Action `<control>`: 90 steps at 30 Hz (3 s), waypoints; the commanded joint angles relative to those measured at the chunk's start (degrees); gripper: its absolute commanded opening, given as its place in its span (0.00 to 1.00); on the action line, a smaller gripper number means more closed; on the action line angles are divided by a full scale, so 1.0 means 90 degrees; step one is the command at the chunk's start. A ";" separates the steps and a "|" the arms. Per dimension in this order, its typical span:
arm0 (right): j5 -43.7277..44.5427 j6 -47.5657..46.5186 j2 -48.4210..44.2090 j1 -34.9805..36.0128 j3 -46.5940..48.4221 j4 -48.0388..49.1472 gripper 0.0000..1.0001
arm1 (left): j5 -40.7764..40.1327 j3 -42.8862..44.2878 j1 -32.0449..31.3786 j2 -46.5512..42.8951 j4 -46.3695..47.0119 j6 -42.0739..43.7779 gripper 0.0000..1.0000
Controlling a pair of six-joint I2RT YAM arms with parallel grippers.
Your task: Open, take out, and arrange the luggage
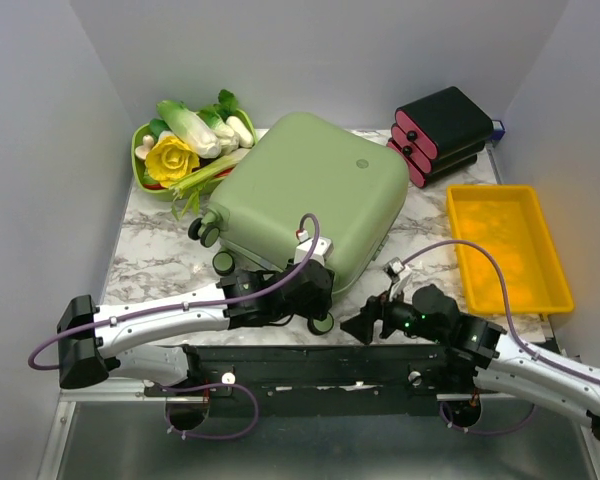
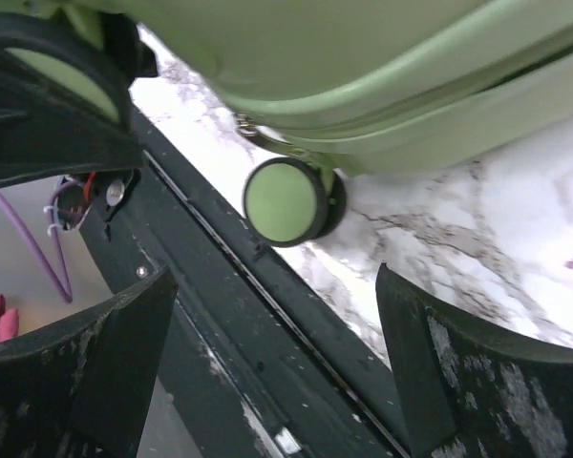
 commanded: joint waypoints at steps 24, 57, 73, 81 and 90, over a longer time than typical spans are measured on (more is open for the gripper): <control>0.5031 0.1450 0.2048 0.2300 0.0072 0.2825 0.66 | 0.0360 0.2094 -0.0043 0.0759 0.0108 -0.0968 0.00; 0.6389 0.2574 0.2096 0.2613 0.0668 0.1154 0.27 | 0.0781 0.2837 -0.0043 0.1512 0.0382 -0.0919 0.00; 0.6460 0.2430 0.1501 0.1748 0.0746 -0.1129 0.01 | 0.0420 0.1891 -0.0043 0.0634 -0.0311 -0.0783 0.00; 0.6048 0.0547 0.1471 0.0222 0.0600 -0.0215 0.01 | 0.0809 0.0973 -0.0043 -0.0128 -0.0243 -0.0637 0.00; 0.4048 -0.1564 0.2427 -0.2366 0.0921 0.1769 0.01 | 0.1337 0.0211 -0.0082 -0.1027 -0.0419 -0.0782 0.00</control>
